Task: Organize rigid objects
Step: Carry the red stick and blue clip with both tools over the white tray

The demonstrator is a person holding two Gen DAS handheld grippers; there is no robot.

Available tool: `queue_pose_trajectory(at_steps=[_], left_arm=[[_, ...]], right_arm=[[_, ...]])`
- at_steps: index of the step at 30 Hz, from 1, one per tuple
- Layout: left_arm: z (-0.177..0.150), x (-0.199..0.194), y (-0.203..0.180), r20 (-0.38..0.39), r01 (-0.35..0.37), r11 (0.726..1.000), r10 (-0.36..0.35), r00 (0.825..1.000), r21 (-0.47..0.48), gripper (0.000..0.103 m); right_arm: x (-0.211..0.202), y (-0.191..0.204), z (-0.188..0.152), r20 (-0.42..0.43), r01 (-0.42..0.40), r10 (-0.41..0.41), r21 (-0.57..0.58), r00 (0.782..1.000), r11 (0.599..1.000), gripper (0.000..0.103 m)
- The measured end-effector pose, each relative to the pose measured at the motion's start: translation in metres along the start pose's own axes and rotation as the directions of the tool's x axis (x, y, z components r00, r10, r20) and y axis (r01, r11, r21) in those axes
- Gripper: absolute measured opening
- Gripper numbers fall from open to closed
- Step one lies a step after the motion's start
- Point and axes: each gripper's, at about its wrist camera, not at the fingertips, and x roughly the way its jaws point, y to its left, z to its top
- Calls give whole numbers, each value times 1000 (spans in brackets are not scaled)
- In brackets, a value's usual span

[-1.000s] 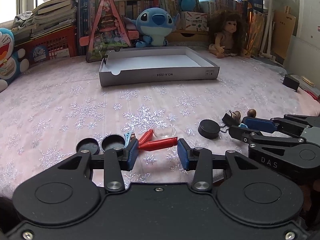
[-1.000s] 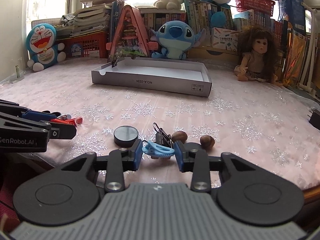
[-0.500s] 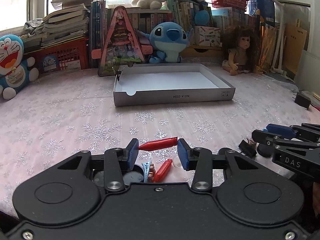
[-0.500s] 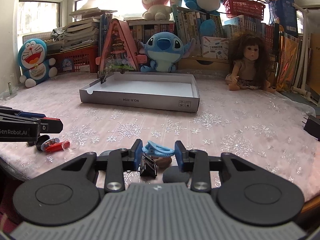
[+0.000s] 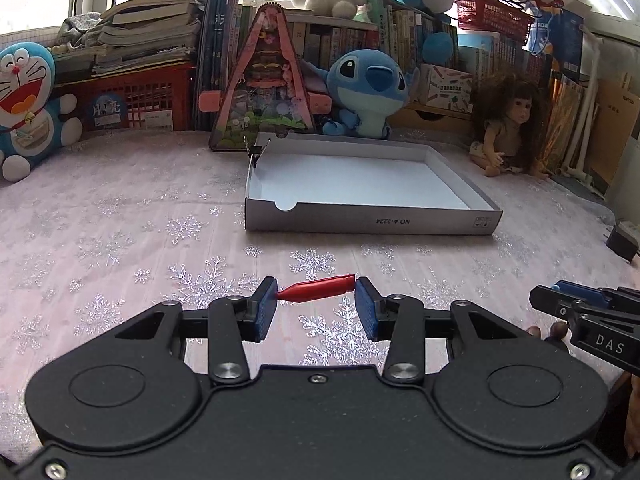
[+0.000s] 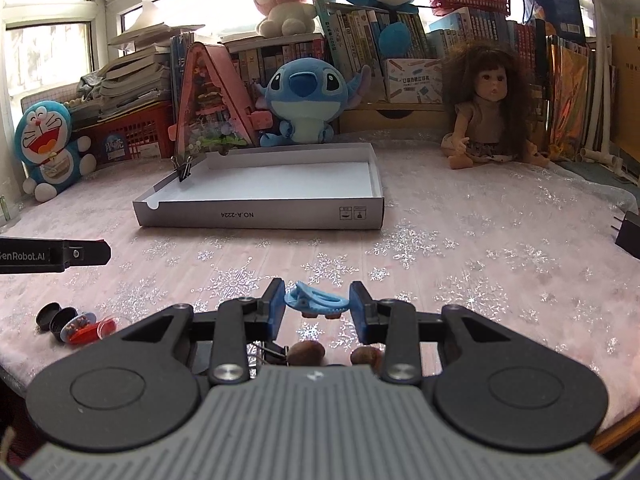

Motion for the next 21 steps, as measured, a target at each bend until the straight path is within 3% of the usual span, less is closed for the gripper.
queue_pose_trajectory(at_steps=[17,21], left_arm=[[97,67,22,-62,22,995,-28,998,-93,40],[116,92,21,-89,12,995,-21,996,-102,40]], right_arm=[[73,-31,98,-88,-108,115,85,989,990,40],[107,-33,117,-189,-126,147,119,971,985,40]])
